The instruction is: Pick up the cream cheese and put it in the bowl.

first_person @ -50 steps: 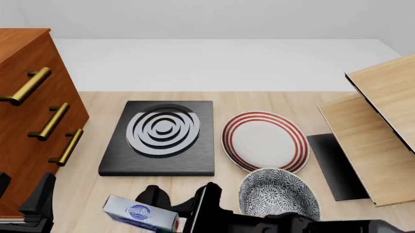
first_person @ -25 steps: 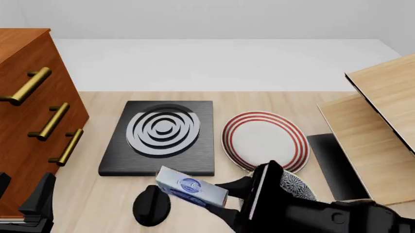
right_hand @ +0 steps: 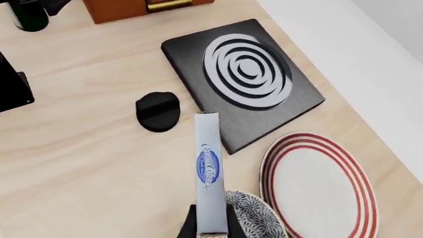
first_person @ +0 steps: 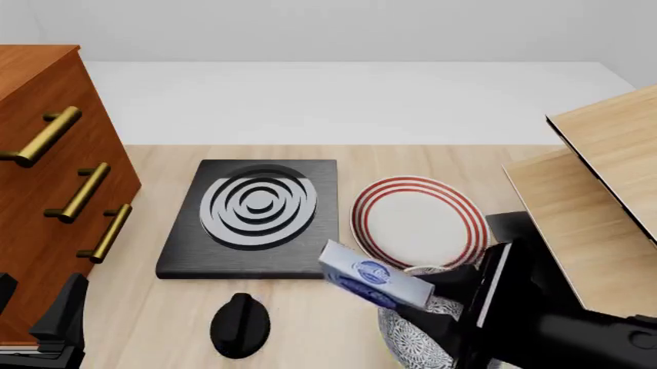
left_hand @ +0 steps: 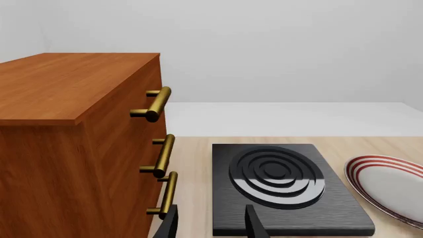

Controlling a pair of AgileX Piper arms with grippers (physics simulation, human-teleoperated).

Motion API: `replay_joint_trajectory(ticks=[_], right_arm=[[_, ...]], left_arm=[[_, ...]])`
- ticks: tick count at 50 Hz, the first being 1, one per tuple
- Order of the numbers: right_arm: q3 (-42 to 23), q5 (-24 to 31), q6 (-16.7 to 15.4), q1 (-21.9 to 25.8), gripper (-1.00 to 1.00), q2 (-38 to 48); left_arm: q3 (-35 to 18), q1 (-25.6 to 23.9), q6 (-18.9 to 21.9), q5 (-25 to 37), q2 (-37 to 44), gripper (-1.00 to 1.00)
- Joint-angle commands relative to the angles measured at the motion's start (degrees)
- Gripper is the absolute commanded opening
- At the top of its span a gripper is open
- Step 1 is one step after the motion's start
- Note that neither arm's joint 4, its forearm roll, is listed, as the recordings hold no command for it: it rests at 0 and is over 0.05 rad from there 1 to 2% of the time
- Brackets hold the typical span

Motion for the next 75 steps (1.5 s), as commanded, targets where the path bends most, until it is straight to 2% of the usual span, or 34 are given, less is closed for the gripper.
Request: replay_joint_trajectory(ticks=[1, 15, 20, 22, 34, 54, 75], right_arm=[[-0.8, 9.2, -0.9, -5.1, -1.00, -7.1], [0.1, 19.8, -1.8, -11.5, -1.00, -15.4], [0.0, 23.7, -3.3, -14.5, -1.00, -18.2], [-0.5, 24.9, -2.8, -14.8, -1.00, -18.5], [-0.3, 28.7, -3.1, -17.0, -1.00, -19.7], [2.8, 25.0, 0.8, -17.4, -1.00, -16.6], [7.4, 17.2, 4.0, -17.1, -1.00, -12.3]], left_arm=[[0.0, 0.0, 0.0, 0.0, 0.0, 1.00], [0.0, 0.0, 0.0, 0.0, 0.0, 1.00], [0.0, 0.0, 0.0, 0.0, 0.0, 1.00], [0.0, 0.0, 0.0, 0.0, 0.0, 1.00], [0.0, 0.0, 0.0, 0.0, 0.0, 1.00], [0.0, 0.0, 0.0, 0.0, 0.0, 1.00], [0.0, 0.0, 0.0, 0.0, 0.0, 1.00]])
